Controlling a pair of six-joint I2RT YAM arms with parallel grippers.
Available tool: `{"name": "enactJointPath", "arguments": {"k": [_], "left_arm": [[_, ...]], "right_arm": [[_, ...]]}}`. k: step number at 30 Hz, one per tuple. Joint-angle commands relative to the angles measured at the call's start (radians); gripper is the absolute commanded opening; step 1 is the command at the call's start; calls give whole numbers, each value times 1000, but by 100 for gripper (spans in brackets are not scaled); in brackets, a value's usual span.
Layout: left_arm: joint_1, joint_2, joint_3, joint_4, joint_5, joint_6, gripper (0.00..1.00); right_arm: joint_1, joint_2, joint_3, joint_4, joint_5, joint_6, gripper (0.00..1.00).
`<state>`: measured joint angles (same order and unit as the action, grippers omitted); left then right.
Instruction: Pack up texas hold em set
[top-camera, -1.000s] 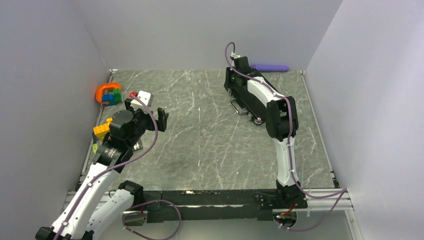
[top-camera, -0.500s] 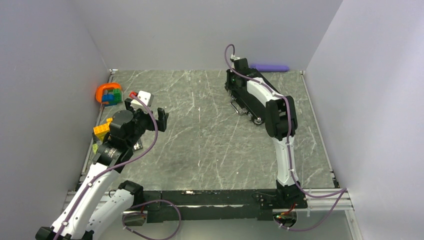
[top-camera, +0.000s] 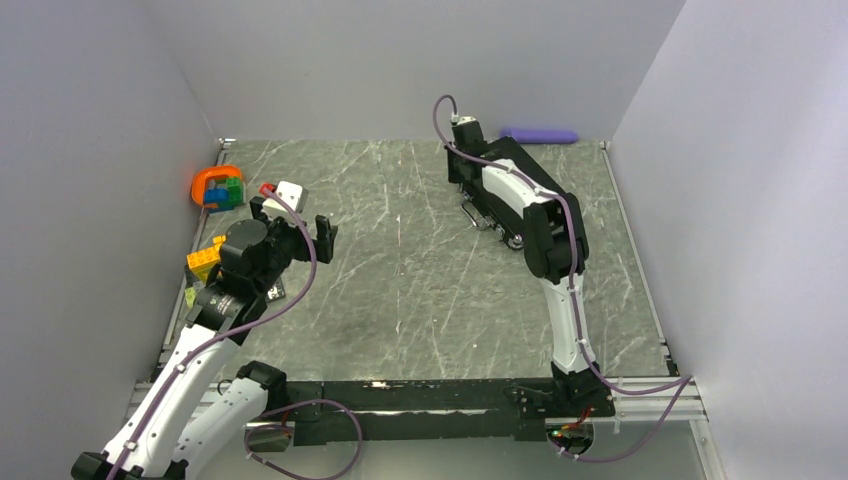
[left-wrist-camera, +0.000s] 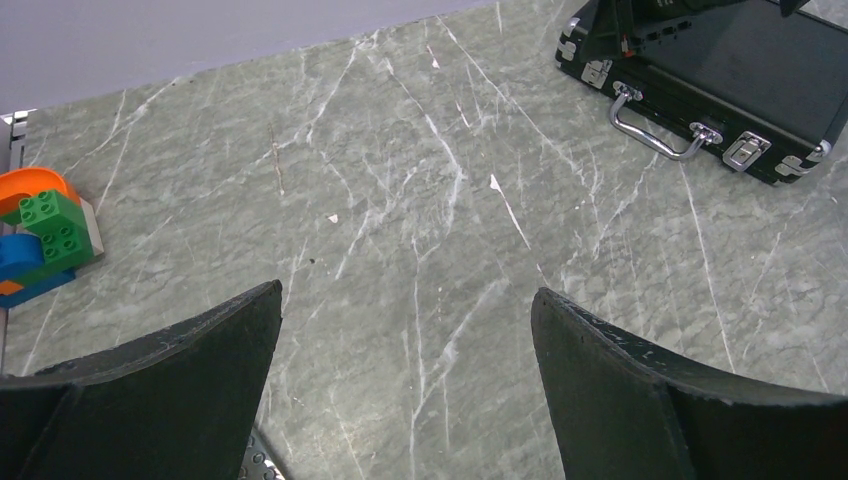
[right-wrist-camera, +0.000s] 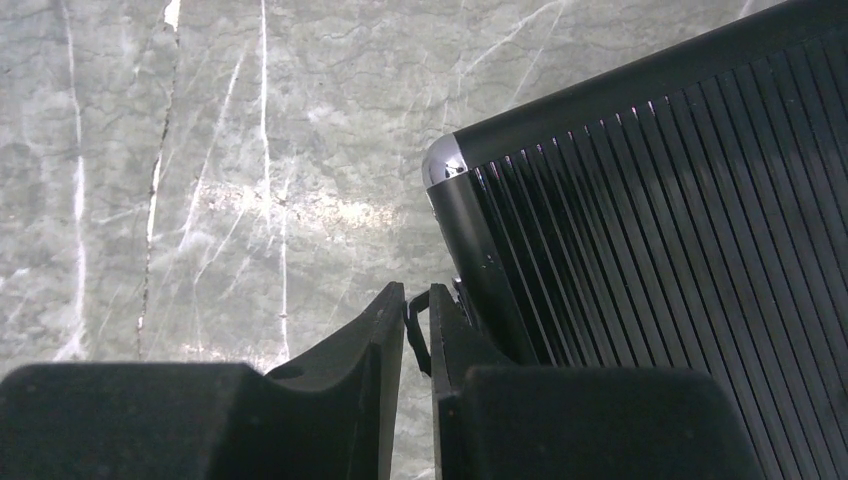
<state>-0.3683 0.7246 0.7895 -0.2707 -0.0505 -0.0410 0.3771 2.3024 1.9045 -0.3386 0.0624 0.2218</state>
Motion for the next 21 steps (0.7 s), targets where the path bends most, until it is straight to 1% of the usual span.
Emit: {"name": "enactJointPath", "arguments": {"k": [1, 9, 21], "left_arm": [[-4, 2, 10, 24, -10, -1, 98], [-4, 6, 11, 22, -8, -1, 98], [-4, 12, 13, 20, -8, 1, 98]], "right_arm": [[46, 12, -18, -54, 62, -25, 17], [102, 46, -4, -83, 152, -62, 17], [123, 74, 3, -102, 140, -73, 18]]}}
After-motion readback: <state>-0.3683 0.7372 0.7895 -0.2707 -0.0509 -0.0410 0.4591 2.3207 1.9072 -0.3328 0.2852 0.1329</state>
